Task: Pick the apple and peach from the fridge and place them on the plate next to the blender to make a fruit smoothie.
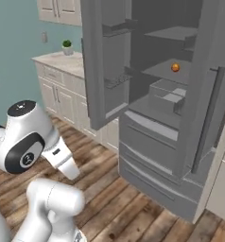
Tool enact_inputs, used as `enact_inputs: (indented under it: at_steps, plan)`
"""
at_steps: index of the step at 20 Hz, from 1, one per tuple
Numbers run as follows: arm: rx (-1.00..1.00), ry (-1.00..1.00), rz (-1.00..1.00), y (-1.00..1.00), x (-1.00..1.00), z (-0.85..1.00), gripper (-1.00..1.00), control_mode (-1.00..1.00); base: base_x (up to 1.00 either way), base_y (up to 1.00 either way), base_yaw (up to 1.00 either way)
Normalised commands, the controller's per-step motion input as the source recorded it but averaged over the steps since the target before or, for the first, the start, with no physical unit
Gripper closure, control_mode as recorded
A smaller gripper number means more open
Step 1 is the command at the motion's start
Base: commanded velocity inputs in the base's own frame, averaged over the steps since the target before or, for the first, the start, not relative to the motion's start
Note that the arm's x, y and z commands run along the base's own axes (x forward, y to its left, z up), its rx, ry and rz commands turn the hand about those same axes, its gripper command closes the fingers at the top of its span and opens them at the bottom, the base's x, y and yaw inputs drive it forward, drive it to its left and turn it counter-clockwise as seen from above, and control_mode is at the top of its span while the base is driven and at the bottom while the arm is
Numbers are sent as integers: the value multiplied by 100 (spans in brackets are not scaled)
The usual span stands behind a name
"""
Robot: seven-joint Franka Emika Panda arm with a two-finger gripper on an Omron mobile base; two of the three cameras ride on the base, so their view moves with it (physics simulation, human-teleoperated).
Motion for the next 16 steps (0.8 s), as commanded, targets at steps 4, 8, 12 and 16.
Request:
enact_inputs:
  at_steps: [4,8,12,16]
  plan:
    - [0,0,0,0,0,0,-100,100,88,10,-57]
    - [0,0,0,0,0,0,-100,100,87,4,-55]
    - [0,0,0,0,0,0,-100,100,89,6,-39]
    - [0,0,0,0,0,0,-100,100,59,23,-16]
